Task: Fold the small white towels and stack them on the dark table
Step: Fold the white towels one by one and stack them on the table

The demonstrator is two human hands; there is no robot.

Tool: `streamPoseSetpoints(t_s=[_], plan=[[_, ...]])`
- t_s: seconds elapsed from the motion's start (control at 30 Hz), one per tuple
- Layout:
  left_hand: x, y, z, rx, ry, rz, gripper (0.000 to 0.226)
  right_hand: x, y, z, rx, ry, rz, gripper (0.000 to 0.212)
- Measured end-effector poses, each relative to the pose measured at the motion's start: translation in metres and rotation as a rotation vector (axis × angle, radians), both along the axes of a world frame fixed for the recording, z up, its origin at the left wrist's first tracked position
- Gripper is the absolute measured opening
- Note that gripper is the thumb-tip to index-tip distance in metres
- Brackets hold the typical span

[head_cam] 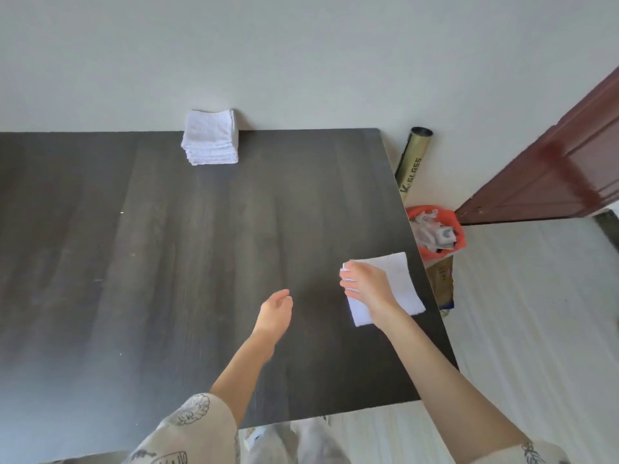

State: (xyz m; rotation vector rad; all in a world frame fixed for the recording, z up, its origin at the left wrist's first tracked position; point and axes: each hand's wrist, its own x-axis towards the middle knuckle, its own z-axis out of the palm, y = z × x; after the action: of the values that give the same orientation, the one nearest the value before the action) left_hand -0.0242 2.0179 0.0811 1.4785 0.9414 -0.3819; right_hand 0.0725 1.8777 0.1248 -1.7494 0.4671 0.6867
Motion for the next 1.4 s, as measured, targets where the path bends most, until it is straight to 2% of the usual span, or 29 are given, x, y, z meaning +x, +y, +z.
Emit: streamPoseSetpoints(t_s=[0.07,0.17,0.23,0.3,0.37,0.4,0.47,0.53,0.6,0.67,0.8,0.93,1.17,1.3,1.4], plan=[[0.002,-0.024,0.002,-0.087,0.009,0.002,0.035,0.003,-0.029,0.002,-0.047,-0.106,-0.092,0.017],[0.013,-0.053,0.005,-0.192,0.047,0.0,0.017,0.012,-0.068,0.0,-0.321,-0.312,-0.039,0.024],[0.024,-0.07,0.005,-0.177,0.054,-0.049,0.029,0.021,-0.09,-0.006,-0.433,-0.346,0.047,0.031],[0.041,-0.088,0.001,-0.135,0.041,-0.044,0.049,0.032,-0.103,-0.017,-0.433,-0.265,0.162,0.033],[0.054,-0.106,-0.002,0.015,-0.027,-0.062,0.055,0.041,-0.109,-0.032,-0.432,-0.234,0.29,0.044],[0.058,-0.113,-0.004,0.16,-0.091,-0.088,0.056,0.043,-0.109,-0.041,-0.494,-0.309,0.379,0.048],[0.062,-0.126,-0.011,0.582,-0.226,-0.255,0.055,0.04,-0.107,-0.053,-0.711,-0.618,0.572,0.05],[0.065,-0.133,-0.027,0.925,-0.343,-0.492,0.059,0.039,-0.105,-0.066,-0.809,-0.873,0.736,0.047],[0.069,-0.138,-0.043,1.054,-0.42,-0.642,0.062,0.039,-0.106,-0.082,-0.875,-0.965,0.887,0.046],[0.073,-0.137,-0.054,1.06,-0.373,-0.685,0.056,0.042,-0.109,-0.098,-0.913,-0.941,0.965,0.049],[0.072,-0.129,-0.076,1.086,-0.297,-0.684,0.053,0.05,-0.11,-0.115,-0.896,-0.939,1.028,0.051],[0.074,-0.127,-0.091,1.067,-0.324,-0.7,0.056,0.053,-0.111,-0.124,-0.863,-0.947,1.023,0.052],[0.078,-0.123,-0.086,1.029,-0.286,-0.739,0.056,0.057,-0.109,-0.122,-0.821,-0.89,1.042,0.051],[0.078,-0.12,-0.075,1.008,-0.338,-0.686,0.058,0.06,-0.112,-0.109,-0.538,-0.852,0.966,0.055],[0.081,-0.126,-0.059,0.877,-0.398,-0.477,0.062,0.062,-0.117,-0.095,-0.34,-0.787,0.751,0.053]])
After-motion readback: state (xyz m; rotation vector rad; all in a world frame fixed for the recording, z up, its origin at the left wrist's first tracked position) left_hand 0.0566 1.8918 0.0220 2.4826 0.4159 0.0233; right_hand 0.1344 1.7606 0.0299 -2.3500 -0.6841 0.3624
